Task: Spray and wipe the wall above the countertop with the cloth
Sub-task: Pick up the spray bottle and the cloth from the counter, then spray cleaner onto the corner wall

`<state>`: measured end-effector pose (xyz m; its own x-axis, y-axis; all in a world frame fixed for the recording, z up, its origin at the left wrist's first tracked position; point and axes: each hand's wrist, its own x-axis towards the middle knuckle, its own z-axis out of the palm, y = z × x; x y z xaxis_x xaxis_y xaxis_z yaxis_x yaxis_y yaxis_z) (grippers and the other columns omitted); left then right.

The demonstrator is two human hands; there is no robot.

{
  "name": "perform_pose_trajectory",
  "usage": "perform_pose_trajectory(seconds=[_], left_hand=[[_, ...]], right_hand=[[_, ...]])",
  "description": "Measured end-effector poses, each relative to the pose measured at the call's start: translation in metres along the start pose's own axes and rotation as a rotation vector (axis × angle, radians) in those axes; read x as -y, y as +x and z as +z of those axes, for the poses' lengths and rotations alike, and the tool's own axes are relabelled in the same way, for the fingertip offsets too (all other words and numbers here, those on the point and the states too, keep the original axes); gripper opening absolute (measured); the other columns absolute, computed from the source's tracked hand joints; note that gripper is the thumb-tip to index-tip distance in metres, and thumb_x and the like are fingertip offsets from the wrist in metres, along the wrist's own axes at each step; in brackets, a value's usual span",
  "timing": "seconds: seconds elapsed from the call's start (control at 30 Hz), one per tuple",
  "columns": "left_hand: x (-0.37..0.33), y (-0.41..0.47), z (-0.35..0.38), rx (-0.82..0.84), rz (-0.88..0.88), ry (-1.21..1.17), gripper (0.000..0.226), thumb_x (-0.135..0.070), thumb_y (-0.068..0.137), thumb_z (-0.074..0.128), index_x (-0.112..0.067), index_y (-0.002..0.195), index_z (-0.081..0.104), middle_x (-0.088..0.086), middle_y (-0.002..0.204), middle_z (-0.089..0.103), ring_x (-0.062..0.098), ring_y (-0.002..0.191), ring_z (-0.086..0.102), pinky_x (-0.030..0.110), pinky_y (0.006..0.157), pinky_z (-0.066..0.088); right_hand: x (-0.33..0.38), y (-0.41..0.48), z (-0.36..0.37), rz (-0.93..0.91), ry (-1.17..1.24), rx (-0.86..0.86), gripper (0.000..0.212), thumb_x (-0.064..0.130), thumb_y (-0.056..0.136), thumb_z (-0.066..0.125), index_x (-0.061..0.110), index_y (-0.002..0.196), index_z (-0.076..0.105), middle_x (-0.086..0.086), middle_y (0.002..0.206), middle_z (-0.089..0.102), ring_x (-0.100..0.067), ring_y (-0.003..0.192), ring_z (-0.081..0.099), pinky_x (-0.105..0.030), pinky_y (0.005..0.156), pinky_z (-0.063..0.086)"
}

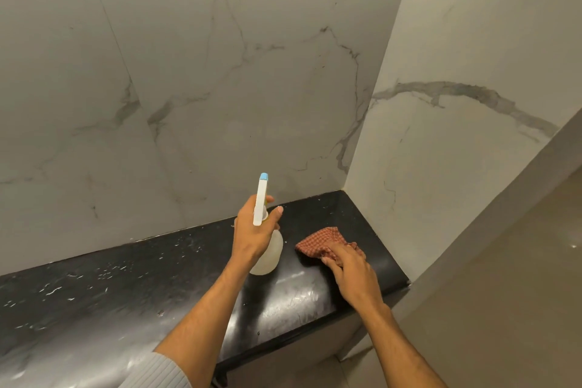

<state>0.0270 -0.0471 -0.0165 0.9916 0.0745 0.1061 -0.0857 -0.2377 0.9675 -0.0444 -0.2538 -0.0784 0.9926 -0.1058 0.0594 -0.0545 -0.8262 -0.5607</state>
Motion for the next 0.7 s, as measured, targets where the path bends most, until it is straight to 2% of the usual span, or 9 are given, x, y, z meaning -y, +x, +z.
perform_pose_trajectory(seconds=[0.1,0.17,0.23,0.3,0.37,0.43,0.5,0.6,0.7], left_hand=[[-0.002,-0.004,0.007,-0.054,-0.005,-0.036,0.02,0.0,0.086,0.059,-0.019,0.091,0.063,0.006,0.074,0.066,0.01,0.062,0.065,0.03,0.064,0.052],[-0.006,-0.007,0.011,-0.07,0.031,-0.036,0.027,0.001,0.084,0.058,-0.024,0.089,0.066,0.003,0.079,0.067,0.017,0.072,0.065,0.032,0.068,0.052],[-0.019,-0.007,0.015,-0.055,0.066,-0.037,0.035,0.003,0.083,0.058,-0.031,0.091,0.065,-0.004,0.091,0.068,0.012,0.085,0.066,0.028,0.074,0.051],[-0.04,-0.005,0.02,-0.023,0.102,-0.063,0.037,0.004,0.083,0.058,-0.03,0.095,0.064,-0.004,0.097,0.068,0.014,0.093,0.067,0.032,0.078,0.056],[-0.067,0.0,0.025,-0.002,0.162,-0.104,0.028,0.002,0.086,0.058,-0.021,0.1,0.067,0.004,0.095,0.069,0.022,0.09,0.069,0.039,0.073,0.061],[-0.098,0.005,0.031,0.002,0.236,-0.132,0.024,0.002,0.086,0.058,-0.016,0.099,0.068,0.009,0.09,0.069,0.027,0.084,0.069,0.039,0.068,0.061],[-0.131,0.01,0.034,0.005,0.285,-0.175,0.027,0.004,0.086,0.058,-0.02,0.095,0.067,0.012,0.088,0.068,0.031,0.082,0.068,0.043,0.069,0.061],[-0.176,0.018,0.039,0.026,0.315,-0.237,0.025,0.005,0.08,0.057,-0.016,0.09,0.068,0.016,0.085,0.068,0.037,0.078,0.067,0.052,0.067,0.06],[-0.207,0.028,0.047,0.034,0.321,-0.25,0.023,-0.005,0.067,0.054,-0.006,0.083,0.069,0.017,0.081,0.069,0.044,0.079,0.066,0.056,0.069,0.058]], right_hand=[[0.005,0.01,-0.01,0.135,0.25,-0.071,0.028,0.034,0.098,0.061,0.035,0.126,0.064,0.009,0.119,0.069,-0.016,0.116,0.061,-0.03,0.093,0.051],[0.004,0.017,-0.016,0.2,0.393,-0.09,0.026,0.032,0.098,0.062,0.033,0.124,0.067,0.016,0.11,0.07,-0.01,0.109,0.063,-0.016,0.087,0.048],[0.002,0.022,-0.021,0.231,0.446,-0.08,0.023,0.031,0.097,0.063,0.036,0.118,0.07,0.027,0.096,0.068,-0.001,0.103,0.062,-0.001,0.074,0.043],[0.001,0.026,-0.024,0.25,0.447,-0.037,0.02,0.033,0.097,0.063,0.041,0.113,0.071,0.035,0.087,0.063,0.005,0.099,0.059,0.0,0.069,0.04],[0.001,0.029,-0.025,0.274,0.445,0.004,0.018,0.036,0.096,0.063,0.045,0.111,0.07,0.039,0.083,0.061,0.009,0.093,0.058,-0.003,0.072,0.038],[0.003,0.031,-0.027,0.3,0.444,0.017,0.019,0.038,0.095,0.064,0.045,0.112,0.068,0.041,0.077,0.059,0.014,0.082,0.055,-0.001,0.068,0.037],[0.005,0.031,-0.029,0.302,0.431,0.022,0.021,0.038,0.095,0.064,0.055,0.106,0.065,0.044,0.077,0.06,0.021,0.079,0.054,0.002,0.066,0.037],[0.005,0.031,-0.031,0.269,0.432,0.051,0.045,0.033,0.096,0.064,0.075,0.08,0.059,0.048,0.087,0.061,0.028,0.086,0.055,0.008,0.067,0.039],[0.007,0.031,-0.035,0.25,0.416,0.084,0.05,0.03,0.097,0.062,0.077,0.08,0.058,0.05,0.087,0.06,0.033,0.085,0.051,0.009,0.061,0.036]])
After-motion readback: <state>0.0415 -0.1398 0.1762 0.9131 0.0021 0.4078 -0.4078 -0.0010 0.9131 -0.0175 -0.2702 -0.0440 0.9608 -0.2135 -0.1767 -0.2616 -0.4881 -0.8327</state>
